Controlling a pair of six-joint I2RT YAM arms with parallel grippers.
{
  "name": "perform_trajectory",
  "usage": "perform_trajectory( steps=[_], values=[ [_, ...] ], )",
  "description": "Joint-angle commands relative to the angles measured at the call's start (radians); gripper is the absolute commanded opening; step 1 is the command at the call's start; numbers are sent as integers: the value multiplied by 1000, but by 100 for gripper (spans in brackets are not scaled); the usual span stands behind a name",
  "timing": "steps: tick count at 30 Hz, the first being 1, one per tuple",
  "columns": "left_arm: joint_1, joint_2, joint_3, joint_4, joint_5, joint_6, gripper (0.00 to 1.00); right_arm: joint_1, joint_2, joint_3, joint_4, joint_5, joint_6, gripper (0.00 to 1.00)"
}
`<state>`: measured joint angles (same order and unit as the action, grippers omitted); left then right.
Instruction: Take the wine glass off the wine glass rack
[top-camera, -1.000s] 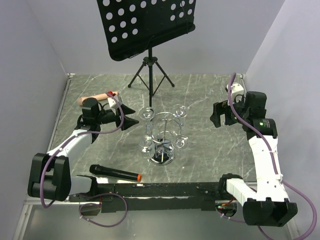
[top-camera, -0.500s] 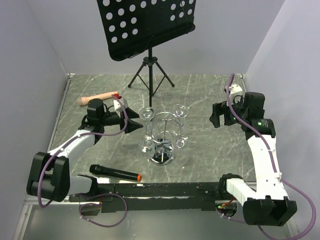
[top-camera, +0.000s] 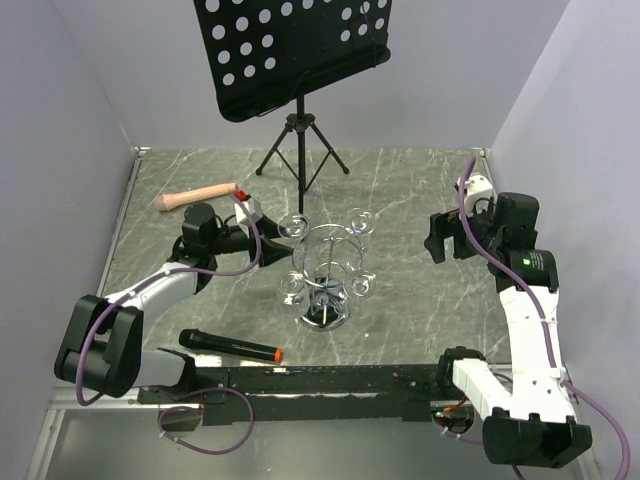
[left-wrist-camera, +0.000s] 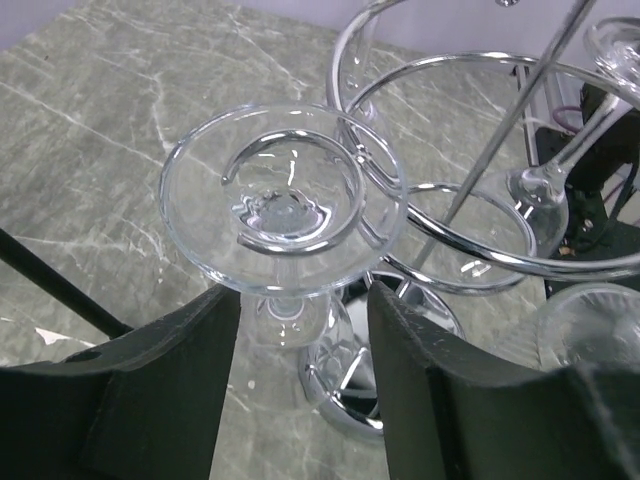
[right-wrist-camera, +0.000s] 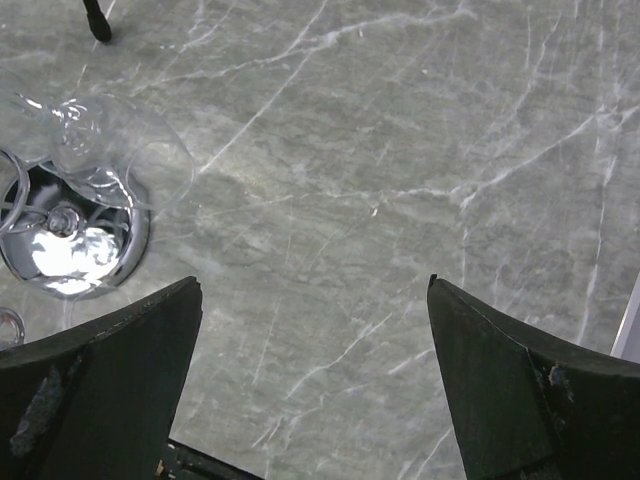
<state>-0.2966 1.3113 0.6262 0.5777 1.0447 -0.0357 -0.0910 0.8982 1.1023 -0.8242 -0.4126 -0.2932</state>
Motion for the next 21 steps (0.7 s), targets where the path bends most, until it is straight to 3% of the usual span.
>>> perform_trajectory(
  steps=[1,9,21],
  values=[
    [-19,28,-22,161,-52,-47,57,-16,-12,-7,-55,-6,-41,100],
    [-29,80,-63,352,-90,-116,52,-70,-39,-12,-110,0,-80,100],
    [-107,129,-79,458,-173,-66,48,-145,-13,22,-133,1,-83,100]
  ],
)
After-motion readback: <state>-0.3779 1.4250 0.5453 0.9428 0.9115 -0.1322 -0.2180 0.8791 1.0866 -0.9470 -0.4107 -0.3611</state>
